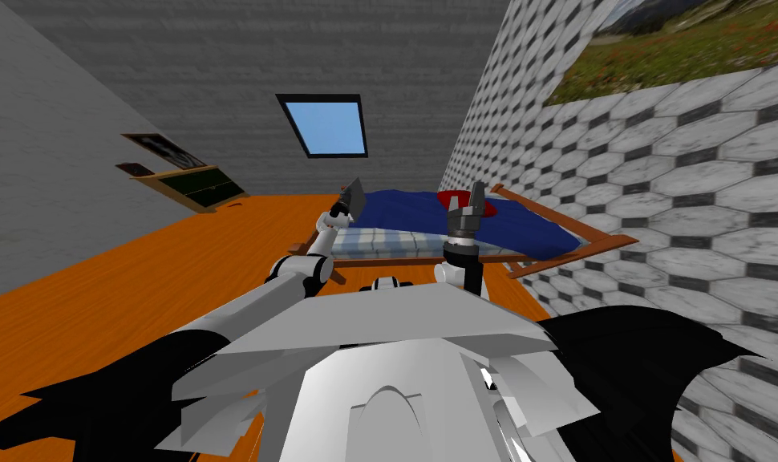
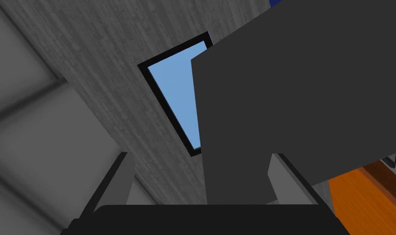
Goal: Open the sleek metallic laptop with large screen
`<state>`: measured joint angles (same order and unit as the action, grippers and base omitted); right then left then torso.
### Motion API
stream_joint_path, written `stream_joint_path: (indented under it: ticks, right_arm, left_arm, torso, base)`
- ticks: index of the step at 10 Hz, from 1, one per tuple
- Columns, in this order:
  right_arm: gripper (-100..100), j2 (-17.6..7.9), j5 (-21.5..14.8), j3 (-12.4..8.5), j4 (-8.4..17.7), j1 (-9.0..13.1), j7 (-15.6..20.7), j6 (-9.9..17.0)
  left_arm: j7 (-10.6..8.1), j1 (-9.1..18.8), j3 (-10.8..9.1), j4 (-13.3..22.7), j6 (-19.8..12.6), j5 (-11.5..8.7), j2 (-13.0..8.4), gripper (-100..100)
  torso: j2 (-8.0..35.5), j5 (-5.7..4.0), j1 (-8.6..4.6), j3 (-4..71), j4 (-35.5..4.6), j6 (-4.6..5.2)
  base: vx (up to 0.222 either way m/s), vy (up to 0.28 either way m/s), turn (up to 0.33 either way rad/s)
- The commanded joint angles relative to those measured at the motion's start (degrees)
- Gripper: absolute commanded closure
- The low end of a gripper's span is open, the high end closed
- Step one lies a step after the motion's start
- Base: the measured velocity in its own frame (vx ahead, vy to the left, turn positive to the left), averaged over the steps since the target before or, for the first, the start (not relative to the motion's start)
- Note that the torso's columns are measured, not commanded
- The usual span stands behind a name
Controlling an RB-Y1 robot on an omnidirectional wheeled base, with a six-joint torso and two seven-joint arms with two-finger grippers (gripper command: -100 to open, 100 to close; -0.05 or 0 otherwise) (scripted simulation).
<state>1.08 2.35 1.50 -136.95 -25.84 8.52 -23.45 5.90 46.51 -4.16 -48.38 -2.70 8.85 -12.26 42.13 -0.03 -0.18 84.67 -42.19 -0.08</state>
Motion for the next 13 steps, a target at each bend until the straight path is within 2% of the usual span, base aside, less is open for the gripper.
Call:
stream_joint_path:
  ticks: [1, 3, 4, 5, 6, 7, 9, 12, 13]
  right_arm:
    - [0, 0.0, 0.0, 0.01, 0.0, 0.0, 0.0, 0.0]
    - [0, 0.01, 0.0, 0.01, -0.01, 0.0, 0.0, 0.0]
    - [0, 0.01, 0.0, 0.0, 0.0, 0.0, 0.0, 0.0]
    - [0, 0.01, 0.0, 0.0, 0.0, -0.01, 0.0, 0.0]
    - [0, 0.01, 0.0, 0.0, 0.0, 0.0, 0.0, 0.0]
    - [0, 0.01, 0.0, 0.01, 0.0, 0.01, 0.0, 0.0]
    - [0, -0.01, 0.0, -0.01, 0.0, 0.0, 0.0, 0.0]
    - [0, -0.01, 0.0, 0.0, 0.0, 0.01, 0.0, 0.0]
    - [0, -0.01, 0.0, -0.01, 0.0, 0.0, 0.0, 0.0]
  left_arm:
    - [0.01, 0.2, -1.86, 0.66, -0.15, 0.2, -1.46, -100]
    - [-0.09, 0.1, -1.69, 0.18, -0.62, 0.09, -1.56, -100]
    - [0.0, 0.09, -0.8, 0.28, -0.07, 0.09, -0.63, 100]
    - [0.0, 0.0, 0.0, 0.0, 0.0, 0.0, 0.0, 100]
    - [0.05, -0.39, -0.42, -0.92, -0.64, 0.08, -0.24, 100]
    - [-0.56, -0.35, -0.07, -0.89, -0.72, -0.63, 0.26, -100]
    - [-1.05, -0.29, 0.12, -0.74, -0.71, -1.19, 0.66, -100]
    - [-2.15, -0.15, 0.55, -0.41, -0.67, -2.46, 1.56, -100]
    - [-1.9, -0.24, 0.69, -1.49, -0.64, -2.24, 1.51, -100]
  torso:
    - [-0.06, -0.05, -0.09, 0.03, -0.01, 0.1]
    - [0.09, 0.01, 0.14, -0.06, -0.07, 0.05]
    - [0.21, 0.03, 0.19, -0.14, -0.1, 0.06]
    - [0.31, 0.04, 0.2, -0.2, -0.13, 0.03]
    - [0.34, 0.03, 0.18, -0.22, -0.15, 0.06]
    - [0.2, 0.02, 0.16, -0.14, -0.12, 0.12]
    - [0.1, 0.14, 0.56, -0.06, -0.07, 0.05]
    - [-0.12, 0.15, 0.34, 0.09, 0.27, -0.14]
    - [-0.25, 0.19, 0.49, 0.18, 0.27, -0.16]
  base:
    - [0.036, 0.013, -0.206]
    - [0.023, 0.005, -0.034]
    - [-0.016, -0.006, 0.206]
    - [-0.041, -0.015, 0.281]
    - [-0.02, -0.008, 0.051]
    - [-0.007, 0.086, -0.066]
    - [-0.009, 0.173, -0.035]
    - [-0.013, 0.176, -0.064]
    - [-0.019, 0.07, -0.025]
